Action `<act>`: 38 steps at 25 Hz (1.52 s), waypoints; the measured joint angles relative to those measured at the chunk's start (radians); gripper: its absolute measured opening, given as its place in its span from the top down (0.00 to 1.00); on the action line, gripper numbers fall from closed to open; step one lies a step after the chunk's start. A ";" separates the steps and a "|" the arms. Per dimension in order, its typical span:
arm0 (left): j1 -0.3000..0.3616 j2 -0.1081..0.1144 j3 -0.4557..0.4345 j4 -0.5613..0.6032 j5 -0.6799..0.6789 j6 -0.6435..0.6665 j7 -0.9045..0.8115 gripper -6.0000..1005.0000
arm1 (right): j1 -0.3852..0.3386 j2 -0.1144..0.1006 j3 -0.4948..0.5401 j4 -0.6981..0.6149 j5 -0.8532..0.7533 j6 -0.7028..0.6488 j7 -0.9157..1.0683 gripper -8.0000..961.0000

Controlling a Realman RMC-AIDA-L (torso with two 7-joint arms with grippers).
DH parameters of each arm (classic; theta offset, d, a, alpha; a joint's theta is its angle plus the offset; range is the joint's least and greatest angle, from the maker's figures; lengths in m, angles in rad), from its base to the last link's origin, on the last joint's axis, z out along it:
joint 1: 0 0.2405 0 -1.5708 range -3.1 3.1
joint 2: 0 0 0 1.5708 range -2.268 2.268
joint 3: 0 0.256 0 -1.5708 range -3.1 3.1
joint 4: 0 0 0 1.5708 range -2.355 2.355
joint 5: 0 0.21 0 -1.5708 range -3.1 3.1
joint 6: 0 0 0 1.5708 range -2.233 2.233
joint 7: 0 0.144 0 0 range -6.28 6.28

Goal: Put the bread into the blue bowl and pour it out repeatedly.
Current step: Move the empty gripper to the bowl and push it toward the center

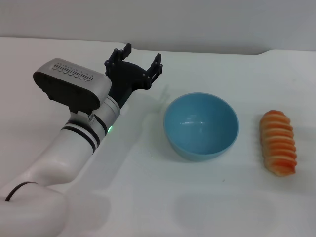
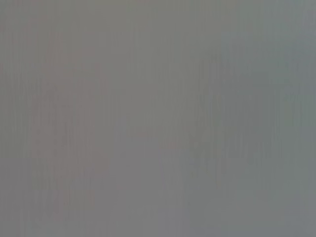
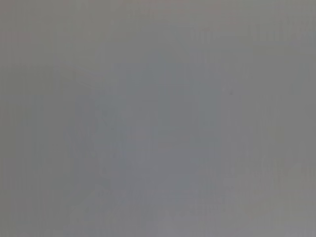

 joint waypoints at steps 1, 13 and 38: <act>0.000 0.000 0.000 0.000 0.000 0.000 0.000 0.25 | 0.000 0.000 0.000 0.000 0.000 0.000 0.000 0.38; 0.000 0.003 -0.007 0.016 0.000 0.039 0.000 0.25 | 0.000 0.000 0.000 0.000 0.000 0.007 0.001 0.39; -0.011 0.022 -0.897 0.588 0.227 1.437 0.224 0.25 | -0.023 -0.002 0.006 -0.002 0.002 -0.012 0.021 0.40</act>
